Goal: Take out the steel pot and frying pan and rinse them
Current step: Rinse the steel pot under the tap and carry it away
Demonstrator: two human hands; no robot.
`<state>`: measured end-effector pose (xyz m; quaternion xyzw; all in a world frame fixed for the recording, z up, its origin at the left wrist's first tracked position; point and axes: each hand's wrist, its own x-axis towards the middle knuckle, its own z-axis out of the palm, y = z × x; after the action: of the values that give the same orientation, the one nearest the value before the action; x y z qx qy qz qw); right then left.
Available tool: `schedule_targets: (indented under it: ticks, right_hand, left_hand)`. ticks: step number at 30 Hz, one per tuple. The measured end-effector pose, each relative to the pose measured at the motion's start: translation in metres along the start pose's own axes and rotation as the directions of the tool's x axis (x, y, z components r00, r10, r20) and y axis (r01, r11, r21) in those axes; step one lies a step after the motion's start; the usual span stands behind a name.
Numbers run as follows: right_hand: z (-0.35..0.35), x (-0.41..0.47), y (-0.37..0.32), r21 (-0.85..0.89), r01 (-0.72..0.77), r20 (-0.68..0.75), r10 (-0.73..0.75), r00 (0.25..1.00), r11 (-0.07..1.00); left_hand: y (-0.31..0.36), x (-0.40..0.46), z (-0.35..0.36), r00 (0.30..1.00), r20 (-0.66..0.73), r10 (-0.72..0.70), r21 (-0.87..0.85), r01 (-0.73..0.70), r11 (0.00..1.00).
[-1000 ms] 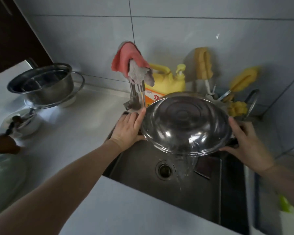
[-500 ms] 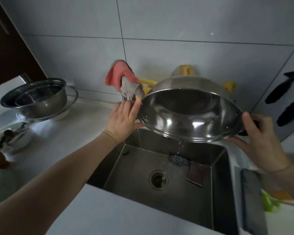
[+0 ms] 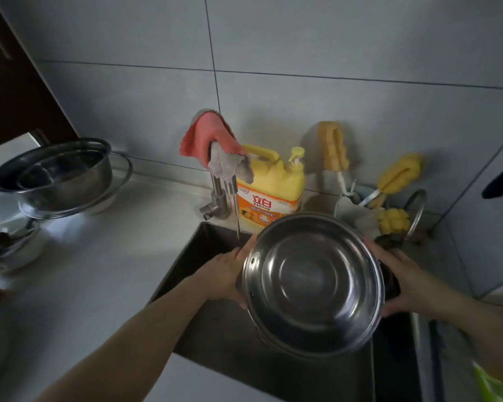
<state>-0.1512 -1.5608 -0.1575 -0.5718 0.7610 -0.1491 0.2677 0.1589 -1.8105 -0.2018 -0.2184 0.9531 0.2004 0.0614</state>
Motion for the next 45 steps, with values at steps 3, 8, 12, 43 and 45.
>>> schedule_targets:
  ticks: [3,8,12,43,45]
  right_hand:
    - [0.001,0.025,-0.003,0.081,0.022,0.116,-0.032,0.993,0.996]
    - [0.003,0.07,-0.023,0.172,-0.032,0.323,-0.026,0.946,0.985]
    - [0.014,0.097,-0.044,0.317,-0.12,0.483,-0.051,0.874,0.941]
    - [0.041,-0.014,-0.024,-0.431,0.189,-0.597,-0.436,0.674,0.882]
    - [0.028,-0.025,-0.024,-0.477,0.191,-0.623,-0.484,0.614,0.858]
  left_hand:
    - [-0.015,-0.002,-0.022,0.99,0.14,0.028,-0.138,-0.009,0.99]
    - [-0.033,-0.013,-0.072,0.902,0.431,0.017,-0.214,0.084,0.973]
    - [-0.05,-0.028,-0.107,0.802,0.577,-0.153,-0.039,0.215,0.976]
    - [-0.016,-0.043,-0.01,0.657,-0.666,0.354,0.535,0.09,0.84]
    - [-0.006,-0.04,-0.02,0.569,-0.699,0.433,0.566,0.071,0.821]
